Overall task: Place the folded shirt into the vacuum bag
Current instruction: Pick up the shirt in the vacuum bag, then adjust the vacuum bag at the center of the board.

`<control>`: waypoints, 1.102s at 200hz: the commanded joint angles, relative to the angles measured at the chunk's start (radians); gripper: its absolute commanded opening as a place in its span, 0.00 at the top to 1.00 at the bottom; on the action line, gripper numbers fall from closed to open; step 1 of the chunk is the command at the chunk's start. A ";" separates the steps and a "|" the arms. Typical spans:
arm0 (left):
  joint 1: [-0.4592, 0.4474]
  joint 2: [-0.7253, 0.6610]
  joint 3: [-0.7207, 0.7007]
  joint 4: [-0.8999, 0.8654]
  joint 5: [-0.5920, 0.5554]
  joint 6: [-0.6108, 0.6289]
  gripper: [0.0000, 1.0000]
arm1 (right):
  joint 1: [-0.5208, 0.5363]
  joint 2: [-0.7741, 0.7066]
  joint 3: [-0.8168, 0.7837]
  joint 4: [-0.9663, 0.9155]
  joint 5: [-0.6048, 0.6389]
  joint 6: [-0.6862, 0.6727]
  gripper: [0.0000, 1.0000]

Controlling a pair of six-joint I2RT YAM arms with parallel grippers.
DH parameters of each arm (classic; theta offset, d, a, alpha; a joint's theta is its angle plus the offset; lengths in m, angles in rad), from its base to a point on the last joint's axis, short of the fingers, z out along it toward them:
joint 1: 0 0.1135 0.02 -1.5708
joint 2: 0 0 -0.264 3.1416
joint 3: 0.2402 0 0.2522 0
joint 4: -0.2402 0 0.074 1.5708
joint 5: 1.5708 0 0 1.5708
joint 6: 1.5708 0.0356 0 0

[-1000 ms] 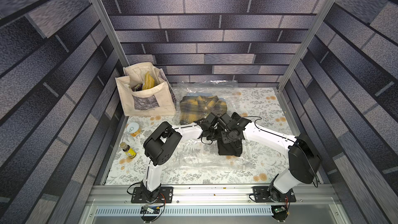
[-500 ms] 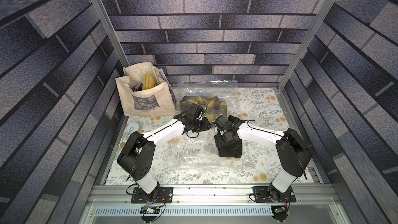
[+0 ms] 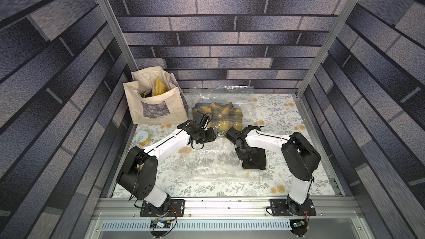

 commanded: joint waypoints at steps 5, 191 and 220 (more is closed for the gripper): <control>0.004 -0.014 -0.021 -0.020 -0.026 0.026 0.60 | -0.010 0.022 0.021 -0.067 0.035 0.006 0.76; -0.026 0.168 -0.017 0.064 -0.069 -0.009 0.59 | -0.117 -0.076 -0.020 0.154 -0.141 0.008 1.00; -0.007 0.275 0.087 0.067 -0.035 0.005 0.59 | -0.167 0.050 0.096 0.108 -0.100 -0.025 1.00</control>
